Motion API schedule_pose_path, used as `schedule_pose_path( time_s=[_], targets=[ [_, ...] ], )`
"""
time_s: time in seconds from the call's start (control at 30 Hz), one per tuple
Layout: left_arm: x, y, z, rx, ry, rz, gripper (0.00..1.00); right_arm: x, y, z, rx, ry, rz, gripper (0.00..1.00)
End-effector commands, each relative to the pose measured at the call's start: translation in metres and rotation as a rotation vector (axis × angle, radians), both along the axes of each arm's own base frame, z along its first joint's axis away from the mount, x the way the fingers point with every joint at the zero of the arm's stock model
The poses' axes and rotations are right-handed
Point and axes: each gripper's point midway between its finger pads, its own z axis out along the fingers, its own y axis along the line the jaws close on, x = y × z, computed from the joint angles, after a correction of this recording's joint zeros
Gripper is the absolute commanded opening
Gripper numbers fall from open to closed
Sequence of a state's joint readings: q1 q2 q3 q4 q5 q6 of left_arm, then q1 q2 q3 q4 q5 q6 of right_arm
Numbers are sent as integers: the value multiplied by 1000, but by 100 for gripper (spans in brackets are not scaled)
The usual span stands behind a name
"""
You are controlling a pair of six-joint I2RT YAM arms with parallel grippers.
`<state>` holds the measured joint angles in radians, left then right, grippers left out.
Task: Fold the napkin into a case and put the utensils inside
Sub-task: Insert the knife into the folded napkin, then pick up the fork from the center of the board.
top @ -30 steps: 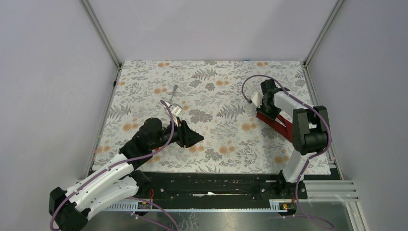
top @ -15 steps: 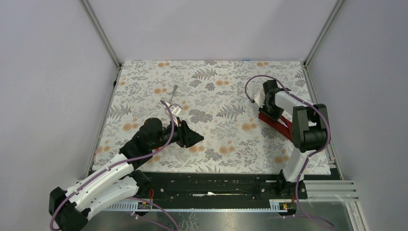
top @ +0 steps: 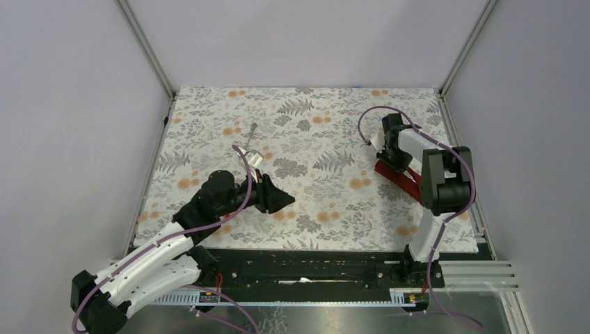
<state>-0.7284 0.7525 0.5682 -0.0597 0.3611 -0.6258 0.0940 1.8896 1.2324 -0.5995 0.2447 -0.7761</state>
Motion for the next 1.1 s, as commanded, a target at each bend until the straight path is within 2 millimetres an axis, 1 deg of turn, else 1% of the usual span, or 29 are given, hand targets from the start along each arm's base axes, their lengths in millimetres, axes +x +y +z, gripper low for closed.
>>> schedule_pose_path(
  time_s=[0.0,0.1,0.13,0.17,0.2,0.23,0.27,0.37,0.4,0.47,0.5,0.53,0.57,0.63,0.67,0.7,0.77,0.8,0.83,0.9,0.97,1.0,1.03,1.07],
  targets=[
    [-1,-4,22,-54,-44,-18,47,12,-8,25,-24,-79,-48,29],
    [-1,-5,20,-58,-34,-19,47,12,-4,38,2,-118,-68,39],
    [-1,-5,20,-60,-28,-19,47,12,-2,45,20,-139,-81,47],
    [0,-4,19,-62,-21,-16,47,12,1,52,39,-157,-92,58],
    [-1,-4,17,-64,-11,-17,48,12,6,62,57,-179,-101,65],
    [-1,-4,15,-65,-1,-16,47,11,10,72,79,-205,-113,87],
    [0,-3,14,-66,7,-12,48,9,16,83,103,-234,-123,98],
    [4,1,8,-53,35,18,51,-3,34,116,175,-325,-158,100],
    [7,4,5,-41,48,39,54,-9,47,125,203,-349,-161,100],
    [15,12,-4,-3,74,87,63,-22,71,137,263,-392,-195,100],
    [21,17,-11,27,88,122,69,-27,87,141,312,-414,-226,100],
    [27,22,-18,63,97,149,75,-32,105,145,386,-422,-268,100],
    [37,28,-26,111,107,188,77,-39,124,146,480,-411,-330,100],
    [58,45,-44,224,139,283,82,-54,161,153,729,-361,-474,100],
    [70,54,-52,278,149,328,84,-62,174,157,836,-349,-517,100],
    [82,63,-59,332,164,365,90,-68,185,163,935,-346,-553,100],
    [110,83,-71,450,196,450,91,-80,197,173,1087,-362,-571,100],
    [125,95,-82,519,241,496,91,-86,202,180,1151,-368,-564,100],
    [139,106,-85,564,261,543,91,-92,204,184,1197,-372,-570,100],
    [168,125,-88,632,267,633,90,-103,201,185,1237,-366,-646,100],
    [192,140,-87,689,278,703,88,-117,205,189,1265,-339,-589,100],
    [205,148,-86,733,266,744,88,-124,208,190,1285,-315,-556,100],
    [220,152,-82,765,240,774,88,-132,213,190,1305,-278,-525,100],
    [229,157,-91,814,253,793,86,-139,215,191,1322,-253,-501,100]
  ],
)
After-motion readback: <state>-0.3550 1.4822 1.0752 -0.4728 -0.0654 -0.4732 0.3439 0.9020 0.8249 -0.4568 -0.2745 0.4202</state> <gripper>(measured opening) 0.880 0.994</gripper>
